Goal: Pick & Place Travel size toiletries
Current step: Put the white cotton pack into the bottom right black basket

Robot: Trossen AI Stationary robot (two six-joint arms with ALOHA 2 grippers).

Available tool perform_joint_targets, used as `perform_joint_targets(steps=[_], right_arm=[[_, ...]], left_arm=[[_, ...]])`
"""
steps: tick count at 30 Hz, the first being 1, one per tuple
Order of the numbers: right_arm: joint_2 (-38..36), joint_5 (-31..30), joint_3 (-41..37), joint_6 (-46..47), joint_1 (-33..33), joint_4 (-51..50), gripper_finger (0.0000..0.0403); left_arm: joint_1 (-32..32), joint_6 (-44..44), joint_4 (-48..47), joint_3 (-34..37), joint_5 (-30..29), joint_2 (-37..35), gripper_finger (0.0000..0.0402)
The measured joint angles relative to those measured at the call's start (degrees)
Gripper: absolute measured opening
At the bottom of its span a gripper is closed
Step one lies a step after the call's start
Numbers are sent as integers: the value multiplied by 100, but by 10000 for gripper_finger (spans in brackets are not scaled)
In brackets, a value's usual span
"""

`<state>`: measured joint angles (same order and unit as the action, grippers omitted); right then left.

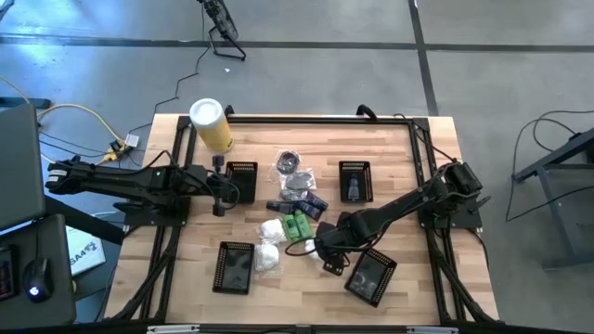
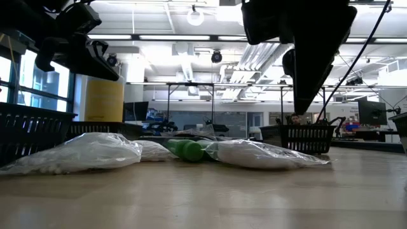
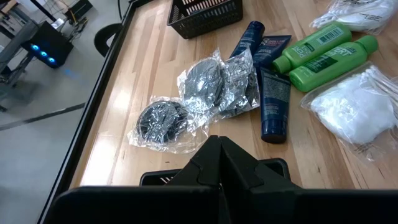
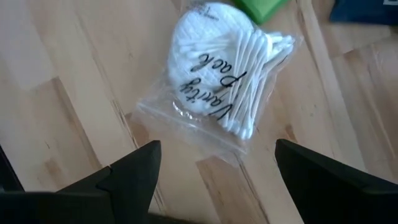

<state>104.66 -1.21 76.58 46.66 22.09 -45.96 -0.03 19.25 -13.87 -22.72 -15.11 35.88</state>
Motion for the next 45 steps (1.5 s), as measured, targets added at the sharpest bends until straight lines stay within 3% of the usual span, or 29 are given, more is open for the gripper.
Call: perform_joint_targets(steps=[17, 20, 24, 27, 38, 45], right_arm=[[0, -437, 0, 730, -9, 206, 309], [35, -302, -19, 815, -14, 215, 309], [63, 381, -247, 1559, -126, 268, 309], [87, 249, -363, 1820, -164, 283, 309], [87, 467, -358, 1431, -307, 328, 309], [87, 652, -358, 580, -28, 1119, 309]], left_arm=[[0, -2, 0, 0, 0, 0, 0], [0, 0, 0, 0, 0, 0, 0], [1, 0, 0, 0, 0, -1, 0], [0, 0, 0, 0, 0, 0, 0], [0, 0, 0, 0, 0, -2, 0], [2, 0, -2, 0, 0, -2, 0]])
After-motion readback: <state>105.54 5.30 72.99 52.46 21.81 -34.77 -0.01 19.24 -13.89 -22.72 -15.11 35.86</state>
